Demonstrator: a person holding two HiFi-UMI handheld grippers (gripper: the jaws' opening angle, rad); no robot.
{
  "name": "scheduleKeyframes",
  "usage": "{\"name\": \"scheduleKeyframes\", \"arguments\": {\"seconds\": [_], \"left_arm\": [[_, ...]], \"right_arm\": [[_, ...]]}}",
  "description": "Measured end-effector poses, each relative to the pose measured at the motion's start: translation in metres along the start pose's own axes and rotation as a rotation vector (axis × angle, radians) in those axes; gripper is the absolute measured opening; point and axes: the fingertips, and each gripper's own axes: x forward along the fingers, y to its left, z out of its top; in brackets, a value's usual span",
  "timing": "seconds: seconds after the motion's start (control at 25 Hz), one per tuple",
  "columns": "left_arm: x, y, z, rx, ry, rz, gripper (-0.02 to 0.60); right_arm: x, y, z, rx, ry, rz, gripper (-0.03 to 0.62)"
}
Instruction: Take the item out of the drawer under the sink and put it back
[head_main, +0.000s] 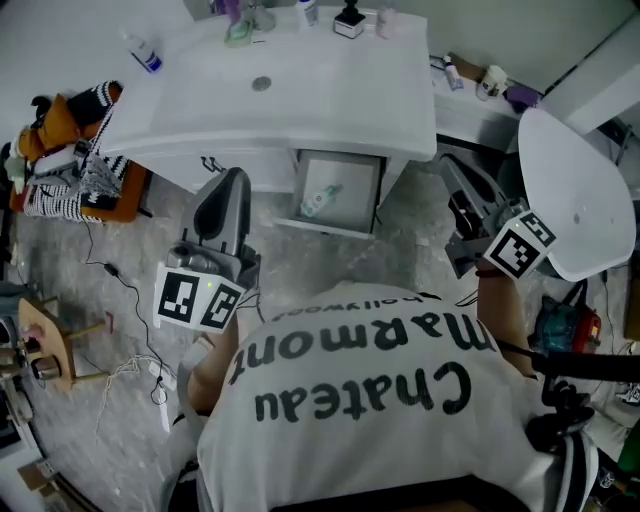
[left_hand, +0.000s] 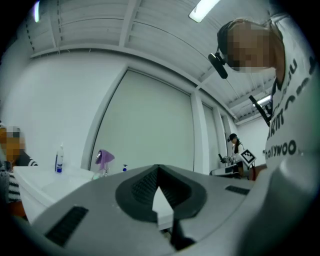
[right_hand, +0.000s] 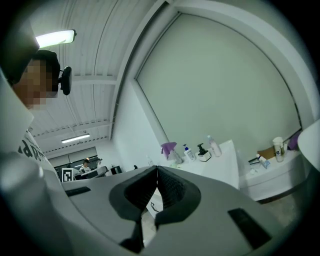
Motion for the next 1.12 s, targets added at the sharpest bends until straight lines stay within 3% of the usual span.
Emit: {"name": "scheduleKeyframes", "arguments": {"seconds": [0.24, 0.52, 0.88, 1.12], "left_arm": [[0.034, -0.001, -0.028, -0.014, 0.029, -0.103, 0.009], [0.058, -0.024, -0.092, -0.043, 0.178, -0.213, 0.009], [0.069, -0.032, -0.172, -0.131, 0.36, -0.186, 0.009], [0.08, -0.015, -0.227, -0.153, 0.477, -0.07, 0.009]], "right_arm": [[0.002, -0.018, -0.009, 0.034, 0.023, -0.075, 0.009], [0.005, -0.039, -0.05, 0.163, 0.065, -0.129, 0.009], [0.015, -0.08, -0.143, 0.361, 0.192, -0.127, 0.009], [0.022, -0.108, -0.202, 0.479, 0.289, -0.106, 0.009]]}}
